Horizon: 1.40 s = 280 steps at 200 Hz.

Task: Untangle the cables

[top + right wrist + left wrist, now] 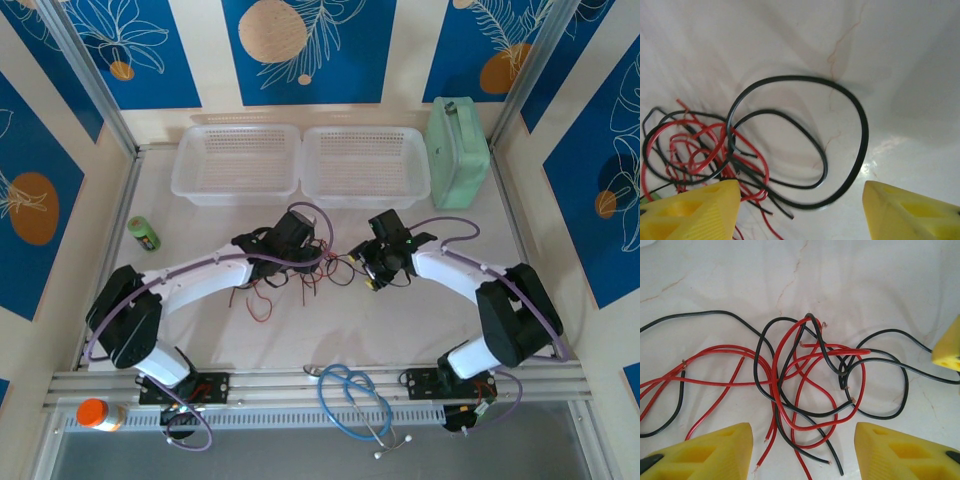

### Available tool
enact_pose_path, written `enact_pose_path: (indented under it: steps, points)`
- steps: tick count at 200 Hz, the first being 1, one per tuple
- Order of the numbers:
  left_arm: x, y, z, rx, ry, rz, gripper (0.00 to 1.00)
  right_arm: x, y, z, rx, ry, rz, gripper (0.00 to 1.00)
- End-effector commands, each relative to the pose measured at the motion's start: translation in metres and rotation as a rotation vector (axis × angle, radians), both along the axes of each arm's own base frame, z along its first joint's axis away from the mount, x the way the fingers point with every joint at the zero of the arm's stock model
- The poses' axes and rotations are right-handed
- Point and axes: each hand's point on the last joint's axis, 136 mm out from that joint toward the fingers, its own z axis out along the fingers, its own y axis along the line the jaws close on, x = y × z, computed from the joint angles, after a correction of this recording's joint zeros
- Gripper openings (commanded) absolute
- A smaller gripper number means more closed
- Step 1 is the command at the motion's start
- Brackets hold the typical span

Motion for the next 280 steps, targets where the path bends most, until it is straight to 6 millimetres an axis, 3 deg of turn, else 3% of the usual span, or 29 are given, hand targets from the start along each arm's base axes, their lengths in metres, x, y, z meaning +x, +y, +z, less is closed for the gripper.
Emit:
enact_pose_path:
  steps: [1,14,30,42,75,109,152,188,204,220,256,280]
  points:
    - [-0.005,0.000,0.018,-0.023,-0.025,-0.010,0.56,0.012,-0.001,-0.006,-0.013,0.016,-0.039,0.60]
    - [-0.008,0.000,0.021,-0.031,-0.027,-0.013,0.56,0.019,-0.002,-0.011,-0.027,0.014,-0.038,0.50]
    - [-0.010,-0.001,0.023,-0.042,-0.028,-0.017,0.56,0.030,-0.004,-0.011,-0.033,0.000,-0.028,0.17]
    - [-0.011,-0.002,0.021,-0.051,-0.020,-0.016,0.56,0.040,-0.006,-0.001,-0.035,-0.037,-0.012,0.00]
    - [-0.012,-0.008,-0.001,-0.070,0.023,-0.008,0.54,0.059,-0.011,0.074,-0.084,-0.242,0.117,0.00]
    - [-0.005,-0.023,-0.034,-0.072,0.071,0.003,0.50,0.048,-0.015,0.145,-0.098,-0.401,0.296,0.00]
    - [0.012,-0.023,-0.078,0.041,0.101,0.055,0.43,0.023,-0.012,0.186,0.048,-0.508,0.420,0.00]
    - [0.017,-0.006,-0.109,0.100,0.130,0.118,0.35,0.011,-0.033,0.228,0.050,-0.617,0.421,0.00]
    - [0.018,0.005,-0.123,0.106,0.155,0.146,0.24,0.005,-0.048,0.246,0.020,-0.654,0.405,0.00]
    - [0.018,0.017,-0.134,0.105,0.177,0.172,0.00,-0.001,-0.064,0.260,-0.014,-0.680,0.382,0.00]
    - [0.018,0.036,-0.148,0.120,0.209,0.208,0.00,-0.010,-0.098,0.291,-0.097,-0.730,0.331,0.00]
    - [0.019,0.043,-0.150,0.126,0.214,0.221,0.00,-0.012,-0.107,0.311,-0.096,-0.771,0.329,0.00]
